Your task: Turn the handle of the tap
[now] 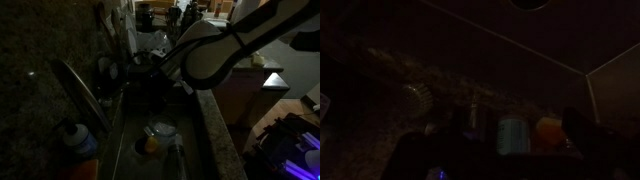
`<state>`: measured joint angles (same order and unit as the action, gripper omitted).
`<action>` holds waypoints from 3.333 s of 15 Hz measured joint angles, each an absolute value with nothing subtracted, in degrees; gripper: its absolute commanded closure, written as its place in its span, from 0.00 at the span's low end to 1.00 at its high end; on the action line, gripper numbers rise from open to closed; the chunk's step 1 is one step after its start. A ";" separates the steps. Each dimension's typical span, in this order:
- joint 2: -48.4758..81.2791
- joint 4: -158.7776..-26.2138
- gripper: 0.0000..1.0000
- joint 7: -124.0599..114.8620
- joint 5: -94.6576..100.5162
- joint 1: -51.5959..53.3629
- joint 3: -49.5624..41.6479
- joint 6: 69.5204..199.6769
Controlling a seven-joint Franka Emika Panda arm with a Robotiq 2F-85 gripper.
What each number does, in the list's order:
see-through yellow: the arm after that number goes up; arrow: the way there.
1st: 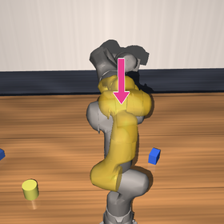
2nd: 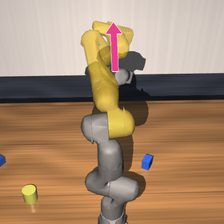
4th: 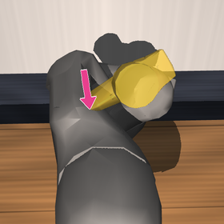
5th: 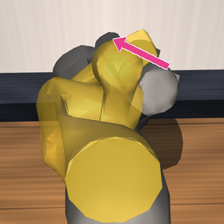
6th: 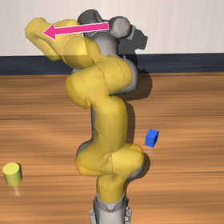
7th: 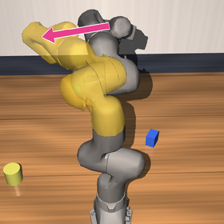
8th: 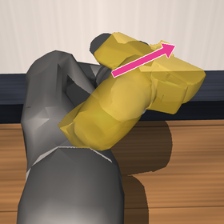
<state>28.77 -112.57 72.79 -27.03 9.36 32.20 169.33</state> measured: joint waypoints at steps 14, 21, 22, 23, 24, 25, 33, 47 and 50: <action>52.23 -91.11 0.00 74.41 -21.96 7.15 42.20 183.19; 57.37 -86.11 0.00 73.89 -19.98 7.47 42.42 183.62; 57.47 -86.04 0.00 73.72 -19.98 7.43 42.97 183.62; 57.80 -85.73 0.00 73.85 -19.48 7.21 44.31 183.89; 58.48 -84.97 0.00 74.20 -18.46 6.87 46.50 184.67; 59.49 -83.80 0.00 74.74 -17.19 6.54 49.08 185.57; 66.53 -77.80 0.00 76.55 -10.32 5.53 57.11 187.77; 66.79 -77.45 0.40 67.50 -12.84 4.82 53.39 187.64; 68.06 -76.94 0.62 67.36 -11.75 4.15 56.40 187.26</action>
<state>68.06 -76.94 67.36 -11.75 4.15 56.40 187.26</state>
